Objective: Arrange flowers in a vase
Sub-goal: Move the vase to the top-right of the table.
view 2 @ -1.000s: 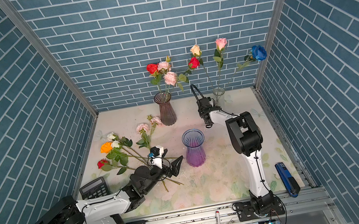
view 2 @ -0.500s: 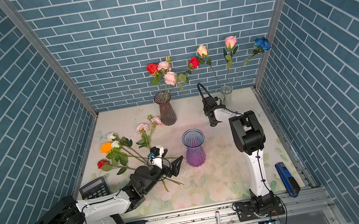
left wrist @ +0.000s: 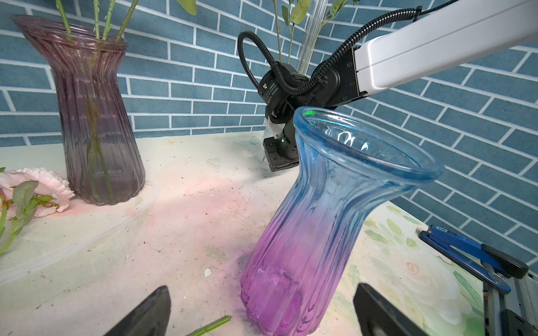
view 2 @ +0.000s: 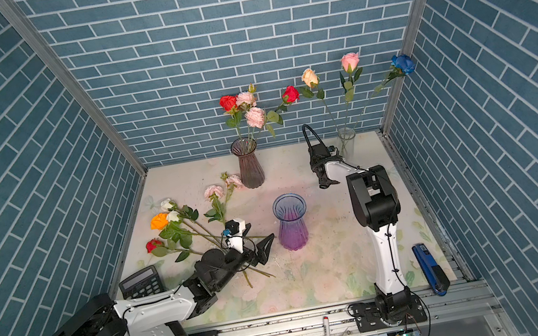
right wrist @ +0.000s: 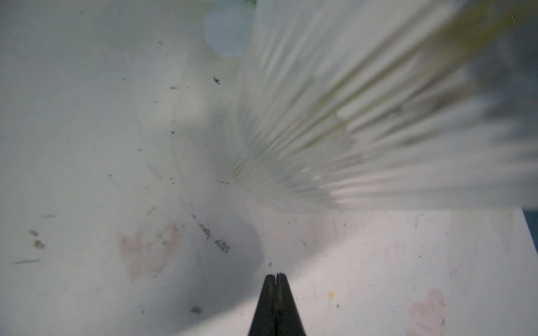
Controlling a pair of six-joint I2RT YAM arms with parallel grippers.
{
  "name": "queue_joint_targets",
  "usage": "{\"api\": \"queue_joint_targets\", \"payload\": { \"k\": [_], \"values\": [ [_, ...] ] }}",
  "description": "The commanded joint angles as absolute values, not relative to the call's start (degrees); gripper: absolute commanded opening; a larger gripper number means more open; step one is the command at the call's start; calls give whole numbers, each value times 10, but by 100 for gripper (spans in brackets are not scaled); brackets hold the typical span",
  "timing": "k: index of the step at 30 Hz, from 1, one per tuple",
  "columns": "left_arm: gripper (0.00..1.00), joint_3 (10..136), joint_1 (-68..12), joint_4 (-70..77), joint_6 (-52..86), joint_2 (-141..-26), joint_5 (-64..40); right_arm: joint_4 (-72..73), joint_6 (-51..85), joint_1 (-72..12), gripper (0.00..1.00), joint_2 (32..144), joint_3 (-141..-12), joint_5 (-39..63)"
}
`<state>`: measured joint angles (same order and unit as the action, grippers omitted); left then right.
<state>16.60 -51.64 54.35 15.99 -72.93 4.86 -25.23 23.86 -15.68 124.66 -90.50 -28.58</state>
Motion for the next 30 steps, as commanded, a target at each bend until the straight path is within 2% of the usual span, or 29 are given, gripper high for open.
{"api": "queue_joint_targets", "payload": {
  "k": [1, 12, 17, 30],
  "values": [
    [100, 179, -513, 550, 157, -733, 45, -277, 282, -148, 0, 1246, -904, -302],
    [100, 179, -513, 550, 157, -733, 45, -271, 270, -144, 0, 1247, -904, -283],
    [100, 180, -513, 541, 154, -728, 48, -220, 223, -145, 0, 1218, -865, -222],
    [100, 173, -513, 530, 165, -708, 70, -212, 182, -155, 0, 989, -817, -86]
  ]
}}
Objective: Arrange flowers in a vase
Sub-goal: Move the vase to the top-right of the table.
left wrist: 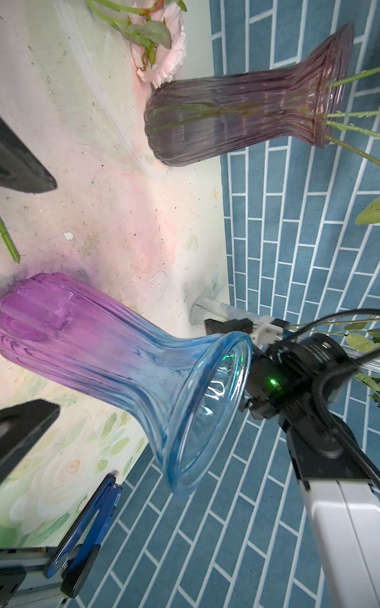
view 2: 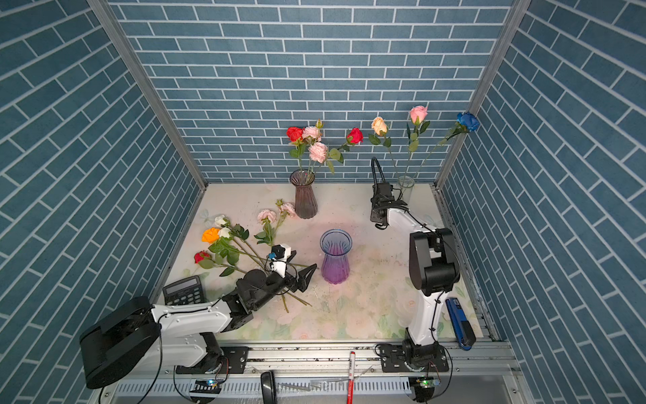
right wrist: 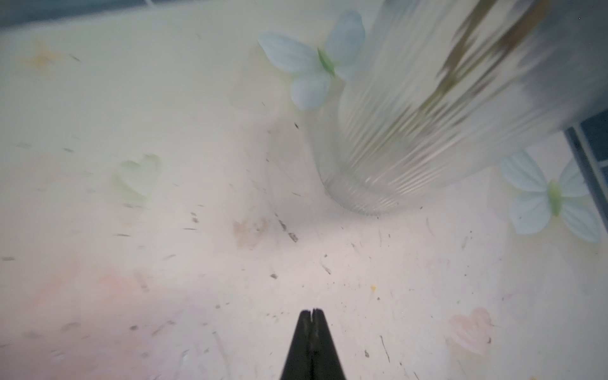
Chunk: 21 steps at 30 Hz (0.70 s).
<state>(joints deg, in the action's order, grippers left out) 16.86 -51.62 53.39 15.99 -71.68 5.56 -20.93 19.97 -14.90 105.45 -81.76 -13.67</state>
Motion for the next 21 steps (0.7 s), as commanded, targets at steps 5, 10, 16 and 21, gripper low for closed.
{"api": "queue_joint_targets", "payload": {
  "k": [5, 10, 16, 21],
  "values": [
    [100, 168, -513, 532, 220, -713, 118, -147, 213, -174, 0, 786, -662, -24],
    [100, 219, -467, 359, 314, -686, 108, -151, 288, -181, 0, 604, -498, -7],
    [100, 303, -232, 101, 437, -664, -68, -250, 362, -181, 0, 443, -379, -20],
    [100, 417, -194, -105, 363, -663, 6, -245, 419, -180, 0, 361, -281, -4]
  ]
}}
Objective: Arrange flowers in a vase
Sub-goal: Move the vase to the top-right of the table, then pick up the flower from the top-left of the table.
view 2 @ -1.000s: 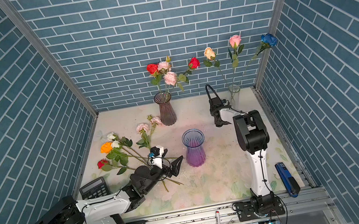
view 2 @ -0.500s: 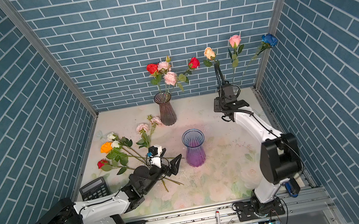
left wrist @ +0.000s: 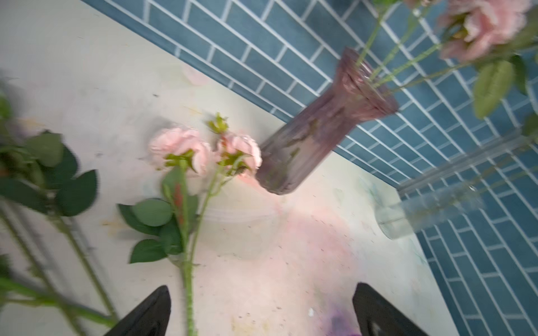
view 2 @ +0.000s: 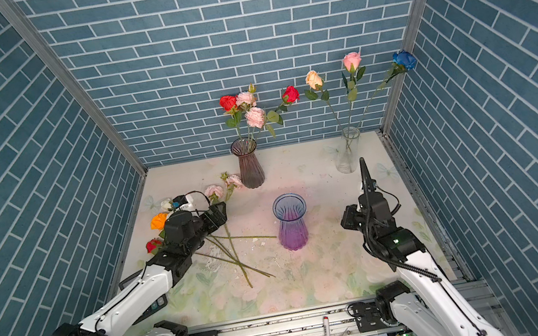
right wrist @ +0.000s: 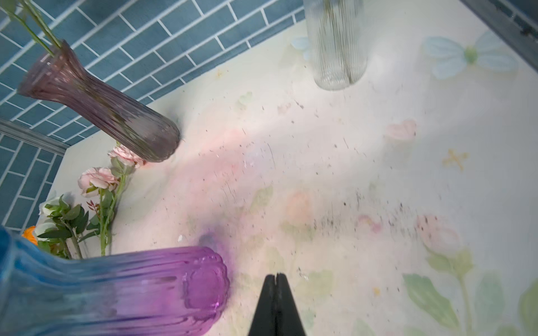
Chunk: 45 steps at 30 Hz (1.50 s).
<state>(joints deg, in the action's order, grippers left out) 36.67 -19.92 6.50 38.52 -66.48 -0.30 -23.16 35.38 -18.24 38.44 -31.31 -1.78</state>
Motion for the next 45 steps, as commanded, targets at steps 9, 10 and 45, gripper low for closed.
{"api": "queue_joint_targets", "payload": {
  "k": [9, 10, 45],
  "values": [
    [84, 530, -186, -232, 282, -814, 12, -231, 473, -159, 49, 446, -272, 11],
    [80, 537, -186, -235, 279, -833, 7, -223, 477, -156, 49, 469, -272, 24],
    [0, 583, -133, -195, 364, -934, -89, -129, 481, -61, 49, 525, -225, 164]
  ]
}}
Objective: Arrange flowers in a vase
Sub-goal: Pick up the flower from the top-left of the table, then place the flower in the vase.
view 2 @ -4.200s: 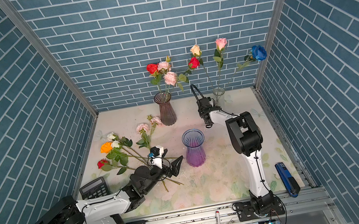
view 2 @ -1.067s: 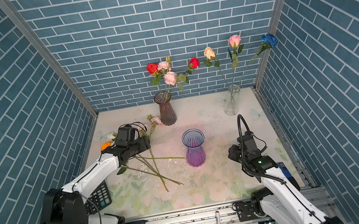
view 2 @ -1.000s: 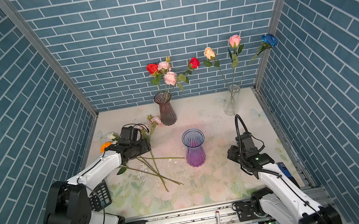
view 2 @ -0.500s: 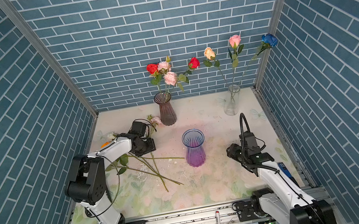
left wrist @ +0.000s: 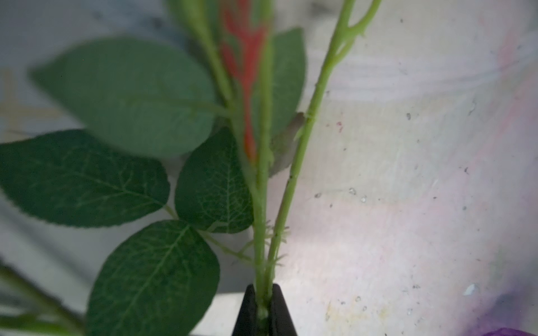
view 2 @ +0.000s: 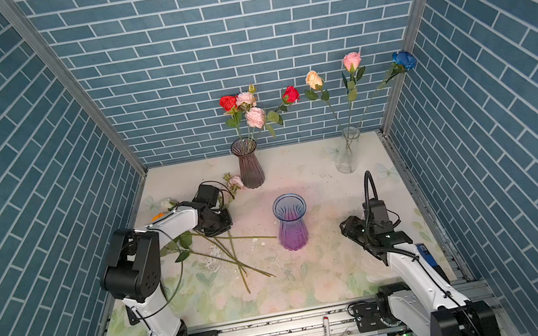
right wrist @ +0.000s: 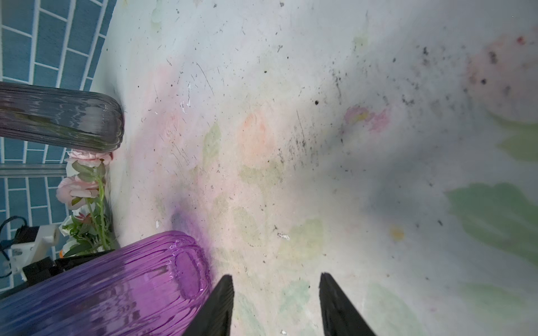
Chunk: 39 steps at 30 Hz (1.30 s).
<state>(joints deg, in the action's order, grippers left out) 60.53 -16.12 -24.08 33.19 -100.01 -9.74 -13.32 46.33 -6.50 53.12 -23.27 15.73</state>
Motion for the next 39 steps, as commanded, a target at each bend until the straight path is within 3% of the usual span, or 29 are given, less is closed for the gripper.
{"api": "queue_joint_targets", "payload": {
  "k": [1, 8, 15, 19, 26, 30, 39],
  "values": [
    [0, 569, -122, -185, 371, -899, -89, -129, 481, -60, 49, 526, -225, 165],
    [0, 554, -89, -140, 383, -676, -127, -124, 483, -57, 48, 543, -229, 169],
    [0, 555, -118, 27, 441, -588, -218, -133, 483, -56, 48, 540, -231, 167],
    [0, 584, -216, 91, 400, -581, -190, -135, 483, -55, 48, 540, -231, 168],
    [0, 644, -400, 196, 193, -597, -71, -133, 486, -54, 48, 543, -230, 170],
    [0, 657, -418, 304, 169, -635, -80, -132, 486, -54, 48, 545, -230, 170],
    [0, 686, -439, 308, 68, -731, -125, -132, 485, -50, 47, 543, -228, 173]
  ]
}}
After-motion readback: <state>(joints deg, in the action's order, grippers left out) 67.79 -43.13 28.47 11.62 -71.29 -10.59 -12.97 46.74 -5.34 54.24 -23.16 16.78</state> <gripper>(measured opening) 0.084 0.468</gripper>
